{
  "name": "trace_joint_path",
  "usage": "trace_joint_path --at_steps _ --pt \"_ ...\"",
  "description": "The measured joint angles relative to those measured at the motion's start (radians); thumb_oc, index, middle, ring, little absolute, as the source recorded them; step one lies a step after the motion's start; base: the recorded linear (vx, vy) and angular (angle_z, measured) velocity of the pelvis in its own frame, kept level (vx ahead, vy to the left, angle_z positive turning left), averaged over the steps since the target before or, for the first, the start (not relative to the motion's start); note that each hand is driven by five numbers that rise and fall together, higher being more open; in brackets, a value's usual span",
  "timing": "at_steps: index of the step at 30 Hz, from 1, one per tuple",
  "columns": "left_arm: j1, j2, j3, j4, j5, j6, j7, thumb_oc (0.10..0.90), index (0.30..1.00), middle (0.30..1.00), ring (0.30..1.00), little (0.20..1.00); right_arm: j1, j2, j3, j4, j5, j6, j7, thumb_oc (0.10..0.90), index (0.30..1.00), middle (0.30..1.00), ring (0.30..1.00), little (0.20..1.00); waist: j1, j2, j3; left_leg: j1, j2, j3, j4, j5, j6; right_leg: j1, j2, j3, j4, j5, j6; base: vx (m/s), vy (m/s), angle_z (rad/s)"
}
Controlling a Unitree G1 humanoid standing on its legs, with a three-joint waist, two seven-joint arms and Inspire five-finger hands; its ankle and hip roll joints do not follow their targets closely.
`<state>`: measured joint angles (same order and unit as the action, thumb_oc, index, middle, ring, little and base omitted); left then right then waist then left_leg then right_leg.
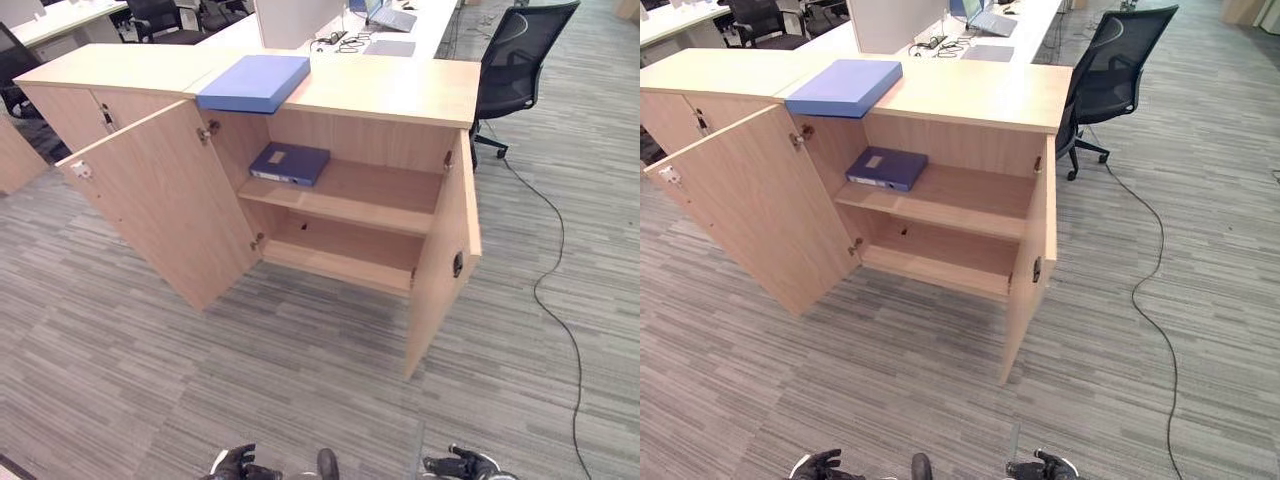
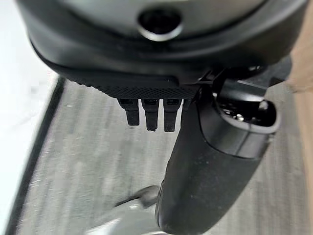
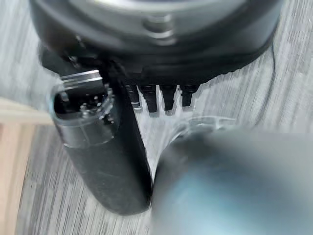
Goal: Put the empty folder in the office cabinet
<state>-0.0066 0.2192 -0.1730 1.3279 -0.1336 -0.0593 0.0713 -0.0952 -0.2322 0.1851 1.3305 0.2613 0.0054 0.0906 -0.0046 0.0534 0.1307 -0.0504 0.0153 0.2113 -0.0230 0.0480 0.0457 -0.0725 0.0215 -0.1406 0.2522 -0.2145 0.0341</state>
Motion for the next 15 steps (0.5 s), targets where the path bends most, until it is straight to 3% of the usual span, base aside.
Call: trace_joint_path --at_steps 2,3,5,7,8,9,10,12,13,15 --pt "0.017 -0.007 -0.003 -0.003 0.000 0.002 0.001 0.800 0.900 0.900 0.900 0.900 0.008 0.003 0.004 0.000 0.027 -0.003 0.001 0.800 0.900 0.900 0.900 0.900 -0.027 -0.002 0.000 -0.007 -0.013 -0.037 -0.003 0.013 -0.012 0.024 0.055 0.109 -0.060 0.040 -0.052 0.08 0.013 0.67" --pt "0.020 -0.005 -0.023 -0.005 0.002 -0.001 -0.006 0.800 0.900 0.900 0.900 0.900 0.019 0.002 -0.004 0.006 0.036 -0.003 -0.001 0.800 0.900 0.900 0.900 0.900 -0.034 -0.010 -0.002 0.005 -0.030 -0.064 -0.026 0.024 -0.027 0.061 0.043 0.078 -0.139 0.129 -0.092 0.06 -0.046 0.85" --pt "0.019 -0.006 -0.020 -0.014 0.001 -0.005 -0.012 0.800 0.900 0.900 0.900 0.900 0.021 -0.002 -0.006 0.011 0.035 -0.002 -0.005 0.800 0.900 0.900 0.900 0.900 -0.020 -0.018 0.001 0.000 -0.034 -0.063 -0.025 0.010 -0.037 0.063 0.033 0.058 -0.153 0.133 -0.126 0.05 -0.094 0.49" --pt "0.031 -0.002 -0.015 -0.014 0.001 -0.006 -0.011 0.800 0.900 0.900 0.900 0.900 0.022 -0.008 -0.013 0.014 0.035 0.002 -0.006 0.800 0.900 0.900 0.900 0.900 -0.014 -0.030 0.001 -0.006 -0.029 -0.051 0.025 -0.013 -0.057 0.070 0.019 0.045 -0.162 0.136 -0.131 -0.03 -0.193 0.30" --pt "0.032 0.001 -0.012 -0.008 0.001 -0.009 -0.011 0.800 0.900 0.900 0.900 0.900 0.026 -0.013 -0.011 -0.001 0.035 0.003 0.002 0.800 0.900 0.900 0.900 0.900 -0.013 -0.033 0.000 -0.019 -0.013 -0.053 0.101 0.003 -0.082 0.064 0.023 0.038 -0.149 0.129 -0.134 -0.06 -0.110 0.10" --pt "0.017 0.013 -0.017 0.002 0.001 -0.007 -0.007 0.800 0.900 0.900 0.900 0.900 0.021 -0.006 -0.003 0.000 0.035 0.000 -0.004 0.800 0.900 0.900 0.900 0.900 -0.008 -0.058 0.005 -0.069 -0.022 -0.082 0.175 0.003 -0.091 0.036 0.005 0.035 -0.116 0.120 -0.146 -0.04 -0.064 0.06" --pt "0.005 0.033 -0.017 0.000 0.001 -0.008 -0.002 0.800 0.900 0.900 0.900 0.900 0.019 0.007 -0.001 0.002 0.034 0.000 -0.012 0.800 0.900 0.900 0.900 0.900 0.009 -0.097 0.011 -0.129 -0.026 -0.058 0.272 0.029 -0.118 0.028 -0.016 0.035 -0.116 0.131 -0.157 -0.01 -0.043 0.04" --pt "-0.005 0.044 0.004 0.002 0.000 -0.009 0.009 0.800 0.900 0.900 0.900 0.900 0.034 0.025 0.003 0.009 0.035 -0.004 -0.017 0.800 0.900 0.900 0.900 0.900 0.010 -0.136 0.022 -0.178 -0.001 -0.024 0.373 0.021 -0.112 0.049 -0.025 0.019 -0.126 0.143 -0.163 0.06 0.050 0.12" --pt "-0.002 0.057 0.020 0.003 -0.002 -0.008 0.013 0.800 0.900 0.900 0.900 0.900 0.055 0.038 -0.004 0.008 0.035 -0.007 -0.024 0.800 0.900 0.900 0.900 0.900 0.010 -0.153 0.022 -0.174 0.041 0.012 0.381 0.002 -0.092 0.060 -0.022 0.009 -0.146 0.146 -0.165 0.11 0.132 0.21" --pt "0.007 0.065 0.024 0.003 -0.017 -0.007 0.033 0.800 0.900 0.900 0.900 0.900 0.088 0.036 -0.018 0.005 0.035 -0.003 -0.035 0.800 0.900 0.900 0.900 0.900 0.013 -0.157 0.023 -0.129 0.110 -0.009 0.281 -0.006 -0.103 0.078 -0.017 0.027 -0.151 0.142 -0.154 0.14 0.218 -0.01"
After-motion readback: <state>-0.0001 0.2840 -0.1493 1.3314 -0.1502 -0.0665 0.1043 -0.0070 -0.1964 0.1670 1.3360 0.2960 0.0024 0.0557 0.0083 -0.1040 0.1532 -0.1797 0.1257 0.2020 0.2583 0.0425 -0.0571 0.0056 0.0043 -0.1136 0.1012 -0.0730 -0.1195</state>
